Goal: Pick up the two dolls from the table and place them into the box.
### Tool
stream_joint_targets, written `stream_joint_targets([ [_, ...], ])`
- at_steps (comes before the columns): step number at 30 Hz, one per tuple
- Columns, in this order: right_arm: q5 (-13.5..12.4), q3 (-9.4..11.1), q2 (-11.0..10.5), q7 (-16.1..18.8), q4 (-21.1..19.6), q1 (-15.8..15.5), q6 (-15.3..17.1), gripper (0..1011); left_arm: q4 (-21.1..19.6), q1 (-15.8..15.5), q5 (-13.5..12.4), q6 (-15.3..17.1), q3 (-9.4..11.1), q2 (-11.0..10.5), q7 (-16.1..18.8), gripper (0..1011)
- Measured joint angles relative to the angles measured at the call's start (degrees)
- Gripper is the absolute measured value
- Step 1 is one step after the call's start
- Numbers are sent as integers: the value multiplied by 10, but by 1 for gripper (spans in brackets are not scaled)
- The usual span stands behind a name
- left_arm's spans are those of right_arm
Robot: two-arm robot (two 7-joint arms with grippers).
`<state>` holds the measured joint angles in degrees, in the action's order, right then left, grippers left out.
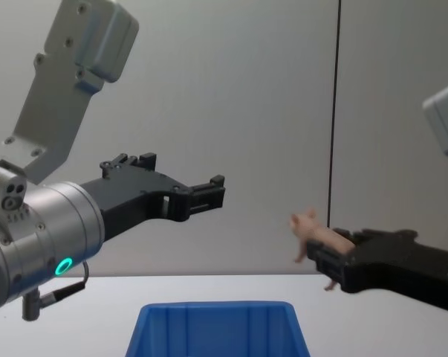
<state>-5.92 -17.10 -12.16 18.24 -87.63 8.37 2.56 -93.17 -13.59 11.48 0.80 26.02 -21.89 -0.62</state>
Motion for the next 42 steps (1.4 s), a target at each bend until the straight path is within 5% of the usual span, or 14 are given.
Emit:
stream_joint_targets([
  [9,-17,-5,4,56,-10,12,24,355,0,0,0,0,0,0,0,1001],
  [21,-27,-17,15,121,-7,36,117,396,0,0,0,0,0,0,0,1001],
  [33,-25,-27,27,162,9,61,219,799,0,0,0,0,0,0,0,1001],
  [42,-34,-25,26,167,8,69,253,1001,0,0,0,0,0,0,0,1001],
])
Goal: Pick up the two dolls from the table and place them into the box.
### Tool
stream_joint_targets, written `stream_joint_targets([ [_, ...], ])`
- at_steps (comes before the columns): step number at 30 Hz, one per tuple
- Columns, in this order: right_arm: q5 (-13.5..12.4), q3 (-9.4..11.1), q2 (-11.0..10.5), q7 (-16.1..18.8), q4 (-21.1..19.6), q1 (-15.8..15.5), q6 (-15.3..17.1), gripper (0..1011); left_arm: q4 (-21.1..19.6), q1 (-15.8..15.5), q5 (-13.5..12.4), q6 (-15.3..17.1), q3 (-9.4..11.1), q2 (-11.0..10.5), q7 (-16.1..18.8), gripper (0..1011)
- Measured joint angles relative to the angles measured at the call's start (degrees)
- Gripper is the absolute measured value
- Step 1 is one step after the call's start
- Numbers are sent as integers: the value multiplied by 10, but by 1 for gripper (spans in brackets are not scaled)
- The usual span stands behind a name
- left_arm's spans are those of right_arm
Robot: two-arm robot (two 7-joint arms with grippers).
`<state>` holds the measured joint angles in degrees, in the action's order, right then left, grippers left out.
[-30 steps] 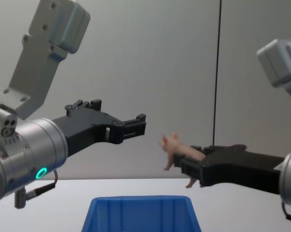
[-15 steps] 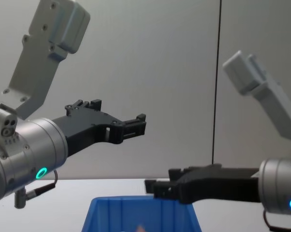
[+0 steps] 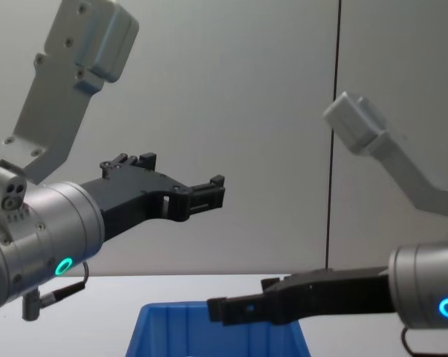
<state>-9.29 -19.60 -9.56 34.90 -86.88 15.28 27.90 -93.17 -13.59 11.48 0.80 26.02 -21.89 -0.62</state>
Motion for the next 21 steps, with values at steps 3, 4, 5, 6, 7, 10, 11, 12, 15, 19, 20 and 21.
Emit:
stream_joint_targets([
  [3,-5,4,-4,-6,-6,0,-1,1001,0,0,0,0,0,0,0,1001],
  [4,-6,5,-6,-8,-7,-1,-3,1001,0,0,0,0,0,0,0,1001],
  [5,-10,8,-9,-14,-12,-3,-6,1001,0,0,0,0,0,0,0,1001],
  [6,-10,8,-9,-14,-12,-3,-6,1001,0,0,0,0,0,0,0,1001],
  [7,-13,12,-13,-19,-17,-5,-11,1001,0,0,0,0,0,0,0,1001],
  [10,-18,18,-21,-31,-26,-11,-21,1001,0,0,0,0,0,0,0,1001],
  [11,-20,20,-23,-35,-29,-12,-25,1001,0,0,0,0,0,0,0,1001],
  [12,-22,23,-26,-39,-32,-15,-28,1001,0,0,0,0,0,0,0,1001],
  [15,-29,31,-36,-55,-43,-23,-41,1001,0,0,0,0,0,0,0,1001],
  [19,-37,42,-50,-78,-57,-37,-59,1001,0,0,0,0,0,0,0,1001],
  [20,-39,45,-54,-82,-60,-40,-62,1001,0,0,0,0,0,0,0,1001],
  [21,-42,50,-60,-93,-65,-46,-71,1001,0,0,0,0,0,0,0,1001],
])
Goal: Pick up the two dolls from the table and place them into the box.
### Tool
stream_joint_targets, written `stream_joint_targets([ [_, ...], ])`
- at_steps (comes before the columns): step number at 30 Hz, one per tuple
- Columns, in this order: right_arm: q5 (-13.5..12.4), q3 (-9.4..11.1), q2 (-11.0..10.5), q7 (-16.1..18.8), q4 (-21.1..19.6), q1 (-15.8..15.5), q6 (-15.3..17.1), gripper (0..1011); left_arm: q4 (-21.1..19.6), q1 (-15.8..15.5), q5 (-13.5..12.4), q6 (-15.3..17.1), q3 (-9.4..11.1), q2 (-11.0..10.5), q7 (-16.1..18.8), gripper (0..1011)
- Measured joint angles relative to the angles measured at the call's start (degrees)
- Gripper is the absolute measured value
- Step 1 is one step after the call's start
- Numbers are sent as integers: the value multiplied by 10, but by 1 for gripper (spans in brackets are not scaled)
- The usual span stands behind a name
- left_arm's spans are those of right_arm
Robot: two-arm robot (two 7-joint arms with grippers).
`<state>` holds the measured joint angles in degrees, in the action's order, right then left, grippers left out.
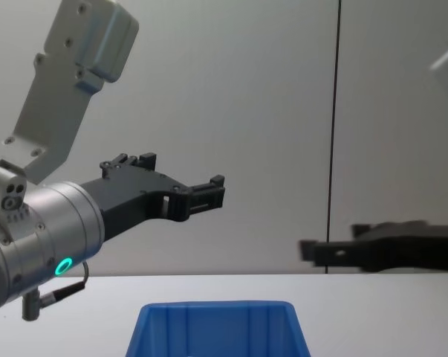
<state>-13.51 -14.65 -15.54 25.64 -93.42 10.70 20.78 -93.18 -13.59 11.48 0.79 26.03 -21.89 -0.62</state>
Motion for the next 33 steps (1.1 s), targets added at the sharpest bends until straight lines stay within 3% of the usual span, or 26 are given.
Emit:
stream_joint_targets([
  [9,-18,28,-34,-54,-26,-34,-47,1001,-12,11,7,13,-3,-10,7,1001],
  [15,-29,51,-59,-99,-40,-61,-85,1001,-45,39,28,42,-10,-34,31,1001],
  [28,-47,101,-105,-187,-53,-113,-168,1001,-124,123,105,110,-28,-102,109,1001],
  [33,-52,121,-119,-216,-53,-131,-200,1001,-148,163,153,133,-36,-131,140,1001],
])
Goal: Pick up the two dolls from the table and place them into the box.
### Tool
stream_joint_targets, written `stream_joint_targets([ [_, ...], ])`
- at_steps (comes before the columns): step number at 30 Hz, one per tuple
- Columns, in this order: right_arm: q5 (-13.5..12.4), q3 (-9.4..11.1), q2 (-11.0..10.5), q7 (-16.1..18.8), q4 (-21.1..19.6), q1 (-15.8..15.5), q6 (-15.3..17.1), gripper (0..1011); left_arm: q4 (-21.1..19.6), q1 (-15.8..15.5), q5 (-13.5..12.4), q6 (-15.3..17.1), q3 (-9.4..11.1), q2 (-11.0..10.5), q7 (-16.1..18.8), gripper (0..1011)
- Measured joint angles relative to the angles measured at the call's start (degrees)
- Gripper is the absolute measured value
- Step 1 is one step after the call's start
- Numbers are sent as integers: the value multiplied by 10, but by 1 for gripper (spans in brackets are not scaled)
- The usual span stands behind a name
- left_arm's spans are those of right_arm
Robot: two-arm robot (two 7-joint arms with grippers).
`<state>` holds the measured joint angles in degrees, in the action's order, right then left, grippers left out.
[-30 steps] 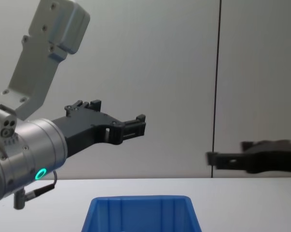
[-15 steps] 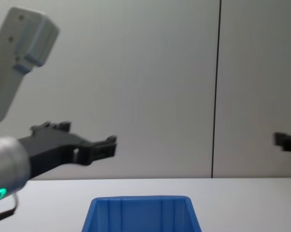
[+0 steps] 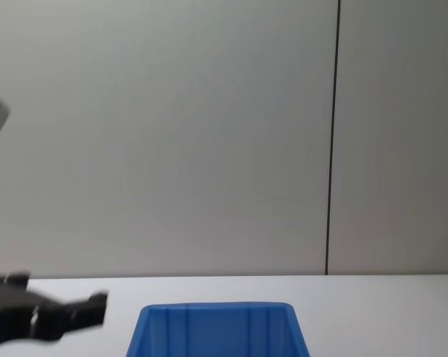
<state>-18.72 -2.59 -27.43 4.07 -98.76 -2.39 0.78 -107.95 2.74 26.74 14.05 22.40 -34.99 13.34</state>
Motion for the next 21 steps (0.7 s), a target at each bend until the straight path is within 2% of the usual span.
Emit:
stream_joint_targets([
  [7,-4,16,-12,-22,-1,-15,-25,1001,0,24,36,12,-8,-18,2,1001],
  [10,-5,21,-15,-29,-1,-19,-32,1001,8,25,41,10,-10,-20,-8,1001],
  [21,-8,31,-23,-44,-1,-28,-48,1001,83,0,37,-20,-19,-11,-98,1001],
])
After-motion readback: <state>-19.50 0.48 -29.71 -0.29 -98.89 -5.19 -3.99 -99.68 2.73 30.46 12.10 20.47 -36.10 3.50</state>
